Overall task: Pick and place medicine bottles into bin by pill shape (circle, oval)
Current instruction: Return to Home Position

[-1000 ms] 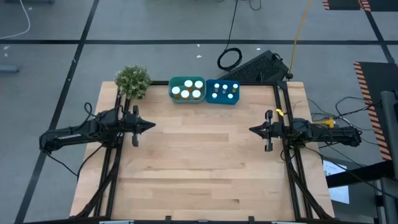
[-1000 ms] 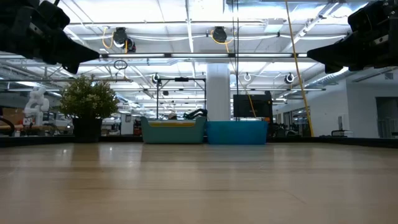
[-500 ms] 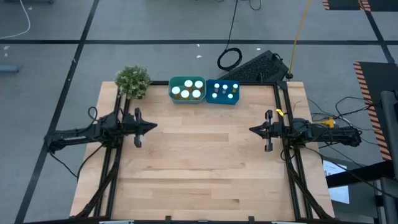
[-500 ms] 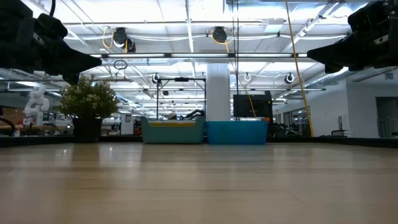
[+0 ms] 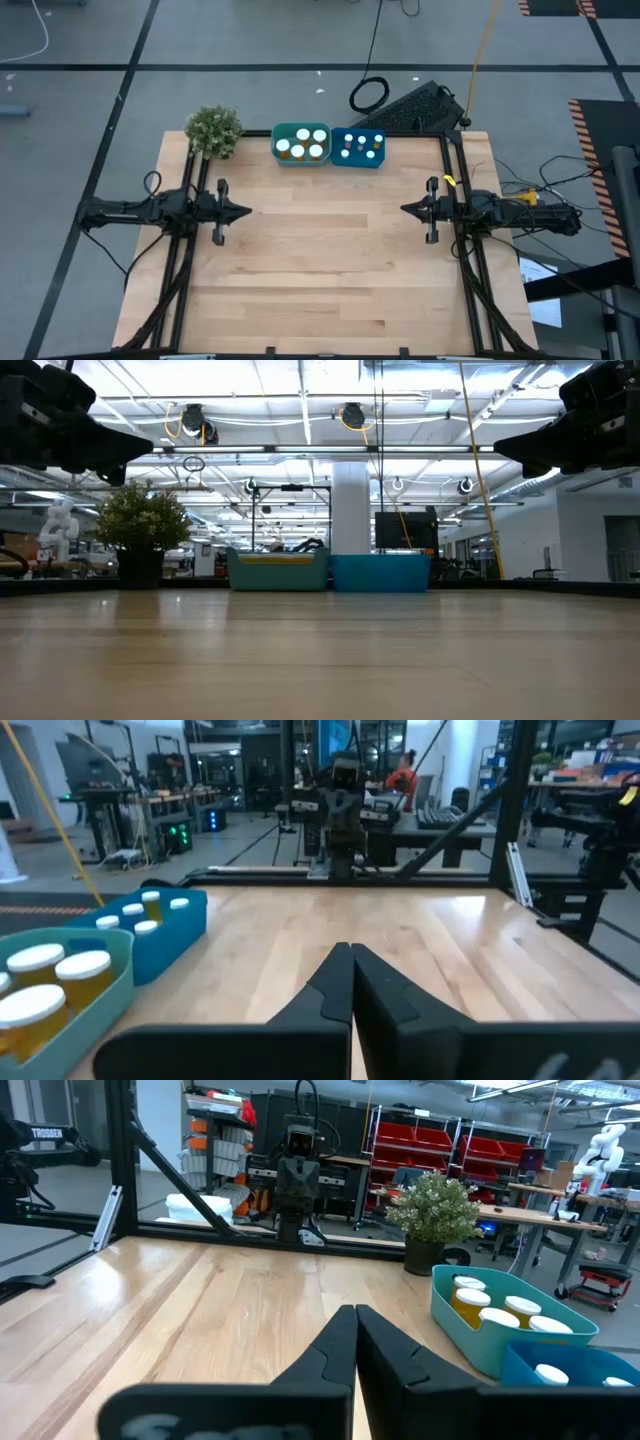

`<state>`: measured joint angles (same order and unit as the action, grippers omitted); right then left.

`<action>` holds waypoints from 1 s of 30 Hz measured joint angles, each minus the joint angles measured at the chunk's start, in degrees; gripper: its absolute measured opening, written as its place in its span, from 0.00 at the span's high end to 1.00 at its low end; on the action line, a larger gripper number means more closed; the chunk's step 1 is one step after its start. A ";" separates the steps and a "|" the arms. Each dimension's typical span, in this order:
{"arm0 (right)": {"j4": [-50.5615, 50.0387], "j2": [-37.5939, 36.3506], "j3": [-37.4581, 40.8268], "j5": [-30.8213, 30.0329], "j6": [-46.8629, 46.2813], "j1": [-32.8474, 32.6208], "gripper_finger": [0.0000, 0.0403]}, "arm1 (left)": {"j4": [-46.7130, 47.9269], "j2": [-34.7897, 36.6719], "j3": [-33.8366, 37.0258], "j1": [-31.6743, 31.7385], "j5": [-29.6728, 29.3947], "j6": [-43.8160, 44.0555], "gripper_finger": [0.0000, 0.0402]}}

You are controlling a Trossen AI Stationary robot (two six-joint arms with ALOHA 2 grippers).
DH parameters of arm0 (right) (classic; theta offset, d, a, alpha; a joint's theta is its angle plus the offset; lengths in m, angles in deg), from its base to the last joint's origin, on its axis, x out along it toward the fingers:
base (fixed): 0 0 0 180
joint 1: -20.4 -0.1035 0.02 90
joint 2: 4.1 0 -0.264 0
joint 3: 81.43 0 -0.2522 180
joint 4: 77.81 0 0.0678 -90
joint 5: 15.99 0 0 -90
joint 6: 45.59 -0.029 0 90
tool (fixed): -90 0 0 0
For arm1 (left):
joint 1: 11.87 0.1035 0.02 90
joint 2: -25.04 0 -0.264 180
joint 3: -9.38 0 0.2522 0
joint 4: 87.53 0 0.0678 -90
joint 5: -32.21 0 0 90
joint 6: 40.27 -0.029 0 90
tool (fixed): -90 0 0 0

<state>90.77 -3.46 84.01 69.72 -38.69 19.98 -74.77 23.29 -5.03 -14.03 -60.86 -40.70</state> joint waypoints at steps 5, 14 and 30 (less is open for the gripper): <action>0.00 0.01 0.00 -0.01 0.00 0.00 1.00 | -0.04 1.60 -0.04 -0.01 -0.15 -0.80 1.00; 0.14 0.02 0.00 -0.01 0.00 0.00 1.00 | 0.33 1.60 -0.04 -0.01 0.94 -1.22 1.00; 0.33 0.02 0.00 -0.03 0.00 0.01 1.00 | -0.65 1.60 0.09 -0.01 1.11 -0.83 0.95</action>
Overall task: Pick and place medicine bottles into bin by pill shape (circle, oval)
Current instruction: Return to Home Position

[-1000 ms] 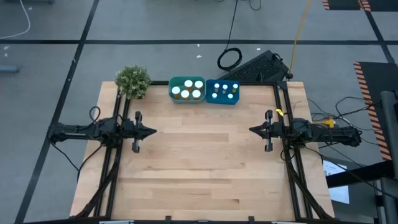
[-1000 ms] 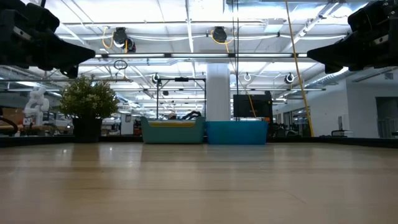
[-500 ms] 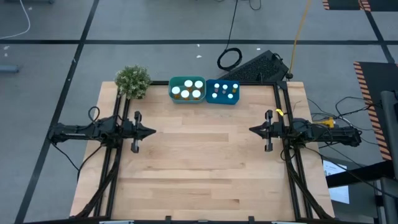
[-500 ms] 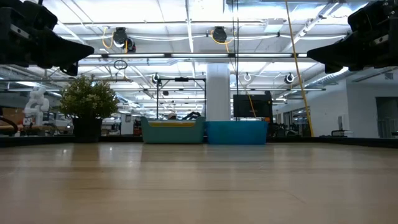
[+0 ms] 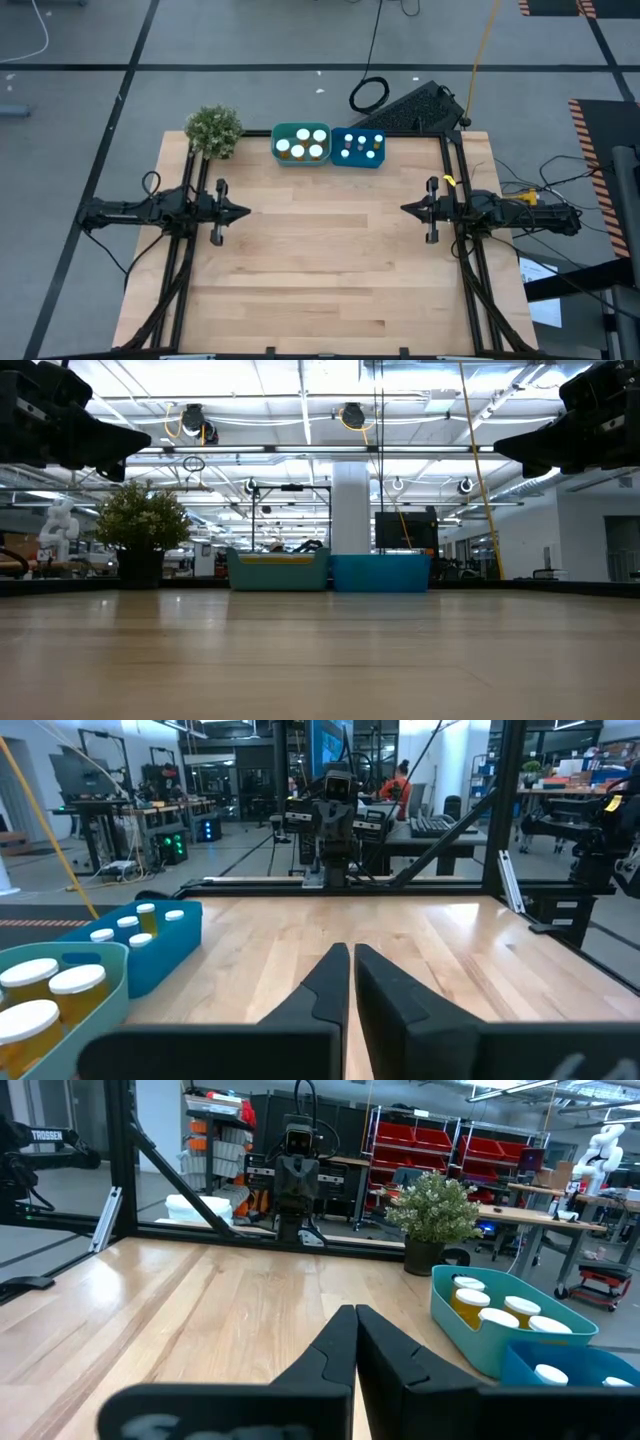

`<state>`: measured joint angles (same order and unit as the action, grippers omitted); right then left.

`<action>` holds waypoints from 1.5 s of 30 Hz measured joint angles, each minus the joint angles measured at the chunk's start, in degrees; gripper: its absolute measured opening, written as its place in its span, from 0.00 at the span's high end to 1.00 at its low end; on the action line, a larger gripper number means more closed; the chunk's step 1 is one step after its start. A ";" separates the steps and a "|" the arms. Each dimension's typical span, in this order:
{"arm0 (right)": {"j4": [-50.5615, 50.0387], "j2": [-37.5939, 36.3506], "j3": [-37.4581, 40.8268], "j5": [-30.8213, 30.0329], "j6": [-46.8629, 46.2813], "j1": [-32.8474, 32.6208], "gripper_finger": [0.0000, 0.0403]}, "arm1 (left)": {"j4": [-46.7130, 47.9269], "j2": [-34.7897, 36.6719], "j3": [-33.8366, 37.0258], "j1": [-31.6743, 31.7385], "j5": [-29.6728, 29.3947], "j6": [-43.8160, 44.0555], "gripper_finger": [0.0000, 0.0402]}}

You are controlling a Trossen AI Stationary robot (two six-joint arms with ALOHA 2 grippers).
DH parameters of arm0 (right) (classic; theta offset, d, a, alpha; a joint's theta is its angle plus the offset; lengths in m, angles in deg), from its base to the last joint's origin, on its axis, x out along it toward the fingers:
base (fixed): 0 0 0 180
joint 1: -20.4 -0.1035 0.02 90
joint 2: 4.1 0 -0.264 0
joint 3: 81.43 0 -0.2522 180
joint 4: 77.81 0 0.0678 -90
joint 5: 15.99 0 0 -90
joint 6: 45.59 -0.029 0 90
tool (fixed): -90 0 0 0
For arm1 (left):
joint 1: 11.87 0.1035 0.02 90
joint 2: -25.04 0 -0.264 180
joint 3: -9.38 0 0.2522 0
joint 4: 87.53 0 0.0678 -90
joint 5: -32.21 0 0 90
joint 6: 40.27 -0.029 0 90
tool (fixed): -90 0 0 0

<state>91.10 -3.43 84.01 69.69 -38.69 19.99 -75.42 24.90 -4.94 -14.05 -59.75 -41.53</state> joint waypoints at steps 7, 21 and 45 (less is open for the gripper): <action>0.02 0.00 0.00 0.00 0.00 -0.01 1.00 | -0.07 0.00 0.00 0.00 0.00 0.00 0.95; 0.07 0.00 0.00 0.00 0.00 0.00 1.00 | -0.20 0.00 0.00 0.00 0.02 0.00 0.94; 0.09 -0.01 -0.01 0.00 0.00 0.00 1.00 | -0.33 0.00 0.00 0.00 0.11 0.00 0.91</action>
